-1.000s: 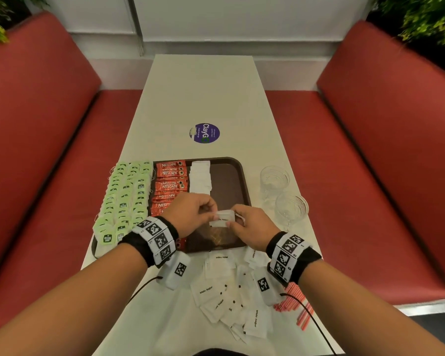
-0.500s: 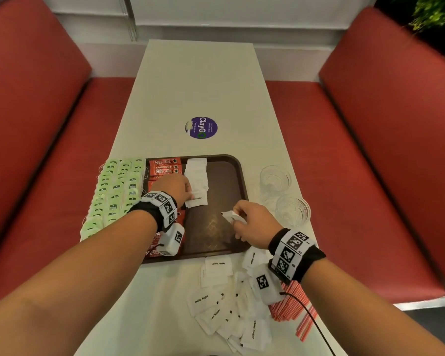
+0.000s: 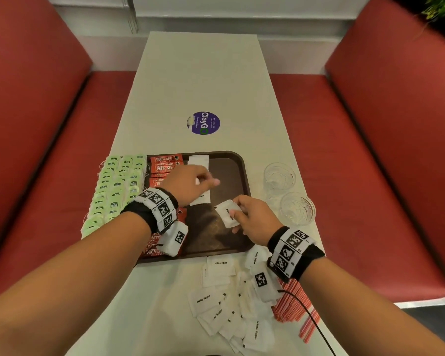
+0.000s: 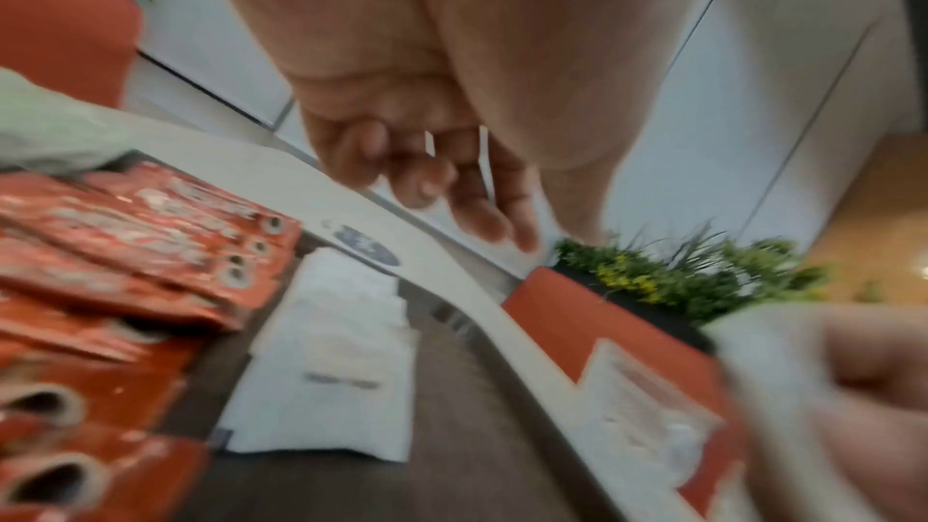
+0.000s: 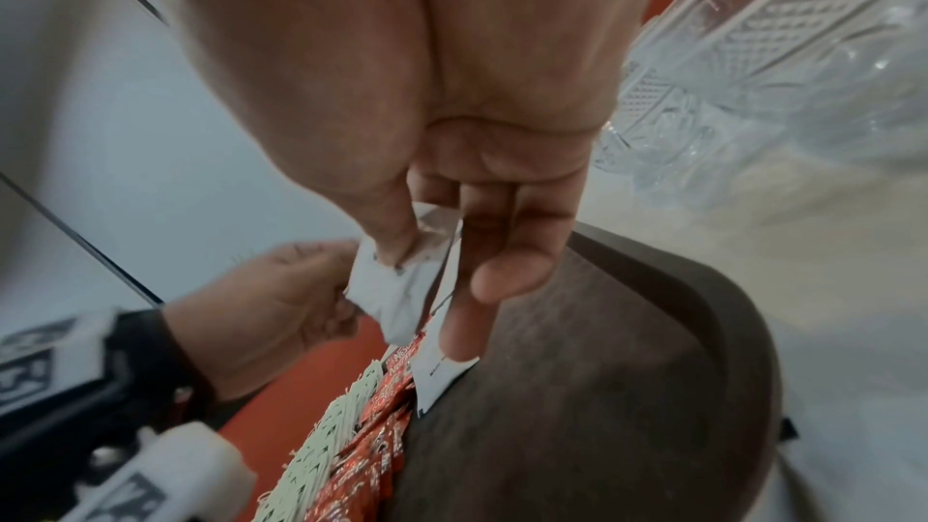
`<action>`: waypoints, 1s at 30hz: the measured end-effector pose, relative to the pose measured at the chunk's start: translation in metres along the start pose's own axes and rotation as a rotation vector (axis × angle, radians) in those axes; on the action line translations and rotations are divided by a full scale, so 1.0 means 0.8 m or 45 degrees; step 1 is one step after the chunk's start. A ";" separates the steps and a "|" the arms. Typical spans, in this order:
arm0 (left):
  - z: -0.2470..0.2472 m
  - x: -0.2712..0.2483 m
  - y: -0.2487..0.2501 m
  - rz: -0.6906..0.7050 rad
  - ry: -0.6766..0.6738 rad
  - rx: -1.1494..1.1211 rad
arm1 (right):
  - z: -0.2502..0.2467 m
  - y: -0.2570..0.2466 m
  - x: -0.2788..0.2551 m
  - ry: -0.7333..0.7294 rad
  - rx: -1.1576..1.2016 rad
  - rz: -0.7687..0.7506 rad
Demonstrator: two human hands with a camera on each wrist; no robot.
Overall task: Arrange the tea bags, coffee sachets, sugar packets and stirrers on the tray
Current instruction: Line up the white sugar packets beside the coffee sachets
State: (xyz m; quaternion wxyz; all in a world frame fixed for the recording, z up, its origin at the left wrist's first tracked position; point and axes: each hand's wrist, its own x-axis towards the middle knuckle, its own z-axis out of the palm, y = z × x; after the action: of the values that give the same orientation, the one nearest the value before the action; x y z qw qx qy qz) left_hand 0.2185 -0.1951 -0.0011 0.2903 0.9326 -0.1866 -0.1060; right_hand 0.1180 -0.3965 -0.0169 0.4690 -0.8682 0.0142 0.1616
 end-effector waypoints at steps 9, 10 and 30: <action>0.013 -0.024 0.025 0.169 -0.222 -0.141 | 0.001 -0.011 -0.001 0.045 0.042 -0.074; 0.011 -0.025 0.024 0.168 -0.220 -0.152 | 0.001 -0.010 -0.001 0.065 0.001 -0.091; 0.019 0.009 -0.030 -0.471 -0.164 0.620 | 0.015 -0.018 0.062 -0.142 -0.465 0.085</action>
State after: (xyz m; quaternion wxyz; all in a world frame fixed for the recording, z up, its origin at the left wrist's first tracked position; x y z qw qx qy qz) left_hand 0.2272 -0.1873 -0.0282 0.0218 0.9842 -0.0516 -0.1680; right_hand 0.1641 -0.3725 -0.0261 0.2981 -0.9276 -0.0127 0.2249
